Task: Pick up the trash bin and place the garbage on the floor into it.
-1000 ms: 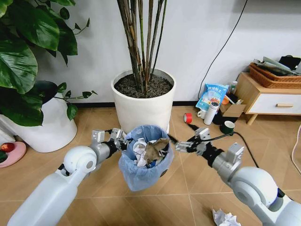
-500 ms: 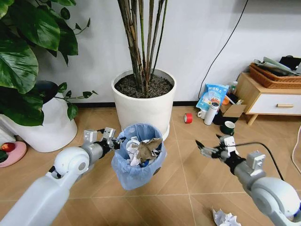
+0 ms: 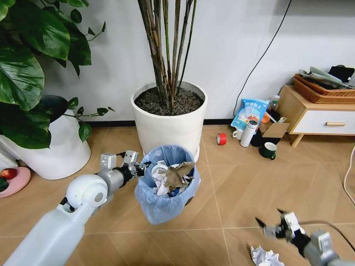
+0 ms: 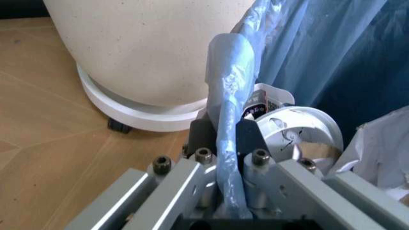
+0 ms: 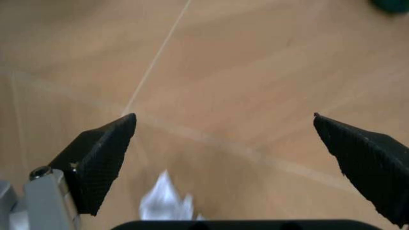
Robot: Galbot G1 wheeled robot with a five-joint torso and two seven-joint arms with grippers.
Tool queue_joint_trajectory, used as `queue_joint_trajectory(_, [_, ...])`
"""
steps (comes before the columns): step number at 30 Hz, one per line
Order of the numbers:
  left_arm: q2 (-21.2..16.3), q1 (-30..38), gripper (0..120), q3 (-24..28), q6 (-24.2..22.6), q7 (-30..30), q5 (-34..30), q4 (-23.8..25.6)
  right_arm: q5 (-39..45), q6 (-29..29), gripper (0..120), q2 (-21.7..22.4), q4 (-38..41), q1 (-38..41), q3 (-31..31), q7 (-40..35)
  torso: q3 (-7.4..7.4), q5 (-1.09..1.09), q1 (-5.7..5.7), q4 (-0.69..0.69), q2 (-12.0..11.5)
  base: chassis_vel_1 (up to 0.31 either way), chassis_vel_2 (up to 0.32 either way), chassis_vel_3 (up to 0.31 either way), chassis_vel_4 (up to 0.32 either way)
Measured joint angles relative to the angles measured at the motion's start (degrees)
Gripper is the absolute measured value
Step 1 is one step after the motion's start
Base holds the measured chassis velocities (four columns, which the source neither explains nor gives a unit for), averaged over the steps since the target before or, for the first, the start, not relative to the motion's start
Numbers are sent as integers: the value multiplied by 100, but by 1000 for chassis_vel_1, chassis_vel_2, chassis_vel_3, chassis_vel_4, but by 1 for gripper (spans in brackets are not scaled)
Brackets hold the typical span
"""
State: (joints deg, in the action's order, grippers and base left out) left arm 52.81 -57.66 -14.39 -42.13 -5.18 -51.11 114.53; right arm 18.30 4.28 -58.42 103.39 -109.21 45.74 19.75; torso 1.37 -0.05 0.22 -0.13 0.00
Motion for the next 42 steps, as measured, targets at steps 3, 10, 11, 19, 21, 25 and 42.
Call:
queue_joint_trajectory(3, [10,1,0,0,0,1,-6,12,-258,-180,100,-204,-283,-45,-37,170,0,0,0,0,0,0,0,0,0])
queue_joint_trajectory(10, [28,-8,0,53,0,-7,-20,30,-554,-363,100,-673,-879,70,-212,369,0,0,0,-1,0,0,0,0,0])
queue_joint_trajectory(11, [29,-10,0,57,0,-8,-20,31,-577,-372,100,-712,-933,99,-235,370,0,0,0,-1,0,0,0,0,0])
queue_joint_trajectory(19, [-2,11,0,137,0,-43,-43,55,-809,-499,100,-1062,-1751,672,-605,189,1,2,0,1,0,0,0,0,0])
queue_joint_trajectory(21, [-10,16,0,151,0,-87,-76,67,-799,-505,100,-1062,-1862,805,-665,58,1,-1,0,0,0,0,0,0,0])
queue_joint_trajectory(25, [-32,14,0,158,0,-109,-93,72,-731,-509,100,-1015,-1945,965,-727,-82,1,1,0,1,0,0,0,0,0])
queue_joint_trajectory(42, [-10,103,0,196,0,-165,-94,41,-727,-488,49,-905,-2523,1406,-910,-238,1,1,0,0,0,0,0,0,0])
